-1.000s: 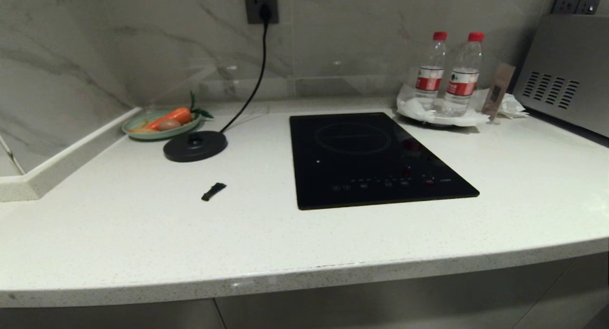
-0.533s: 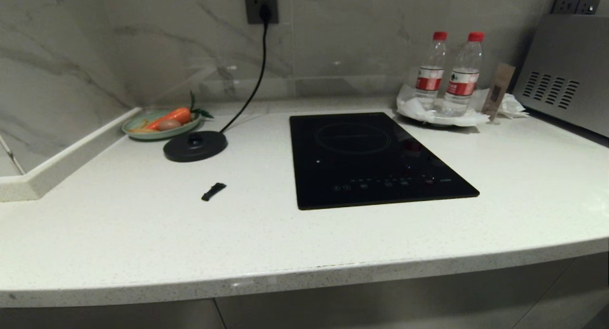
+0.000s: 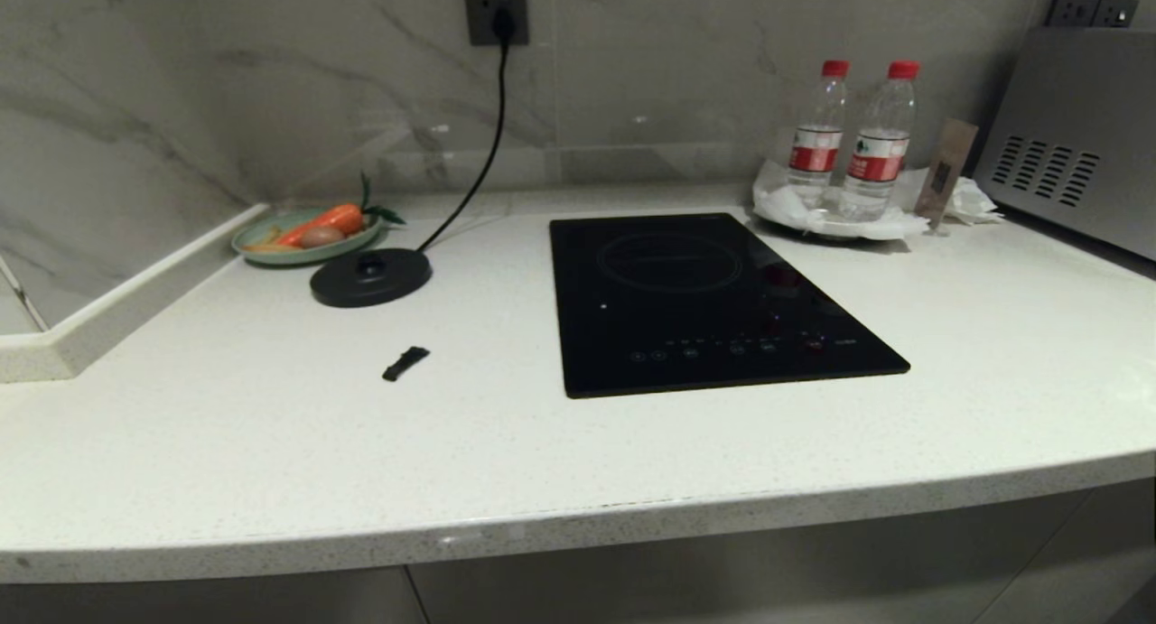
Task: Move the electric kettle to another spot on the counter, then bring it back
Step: Grab the kettle
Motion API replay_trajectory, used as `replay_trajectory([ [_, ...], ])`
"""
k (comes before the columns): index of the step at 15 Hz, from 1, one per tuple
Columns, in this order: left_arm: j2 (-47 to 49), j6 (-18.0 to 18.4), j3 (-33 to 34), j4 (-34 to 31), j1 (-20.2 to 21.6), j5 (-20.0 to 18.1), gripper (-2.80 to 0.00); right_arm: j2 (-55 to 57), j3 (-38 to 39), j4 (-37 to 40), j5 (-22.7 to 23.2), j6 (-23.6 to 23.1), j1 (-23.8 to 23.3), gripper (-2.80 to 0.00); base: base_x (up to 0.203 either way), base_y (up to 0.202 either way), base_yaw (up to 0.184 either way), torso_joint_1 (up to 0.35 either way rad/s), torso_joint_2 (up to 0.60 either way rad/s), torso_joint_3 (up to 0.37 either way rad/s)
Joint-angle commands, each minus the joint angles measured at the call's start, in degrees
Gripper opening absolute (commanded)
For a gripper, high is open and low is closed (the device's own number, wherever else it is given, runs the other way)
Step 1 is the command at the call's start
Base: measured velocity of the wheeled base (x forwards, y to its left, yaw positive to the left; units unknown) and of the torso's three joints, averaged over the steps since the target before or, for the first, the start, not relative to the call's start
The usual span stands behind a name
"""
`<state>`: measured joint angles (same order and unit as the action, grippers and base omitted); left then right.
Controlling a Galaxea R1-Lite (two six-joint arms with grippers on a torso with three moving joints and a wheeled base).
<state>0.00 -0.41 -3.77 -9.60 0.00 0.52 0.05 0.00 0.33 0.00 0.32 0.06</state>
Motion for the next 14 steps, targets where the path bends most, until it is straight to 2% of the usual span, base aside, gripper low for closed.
replay_trajectory([
  [1, 0.0, 0.0, 0.1, -0.1, 0.0, 0.0, -2.80, 0.0, 0.0, 0.0, 0.0, 0.0, 0.0, -2.80, 0.000, 0.000, 0.000, 0.000, 0.00, 0.000],
  [6, 0.0, 0.0, 0.0, -0.1, 0.0, 0.0, -2.80, 0.0, 0.0, 0.0, 0.0, 0.0, 0.0, -2.80, 0.000, 0.000, 0.000, 0.006, -0.06, -0.060],
  [14, 0.0, 0.0, 0.1, -0.1, 0.0, 0.0, -2.80, 0.0, 0.0, 0.0, 0.0, 0.0, 0.0, -2.80, 0.000, 0.000, 0.000, 0.072, -0.44, -0.363],
])
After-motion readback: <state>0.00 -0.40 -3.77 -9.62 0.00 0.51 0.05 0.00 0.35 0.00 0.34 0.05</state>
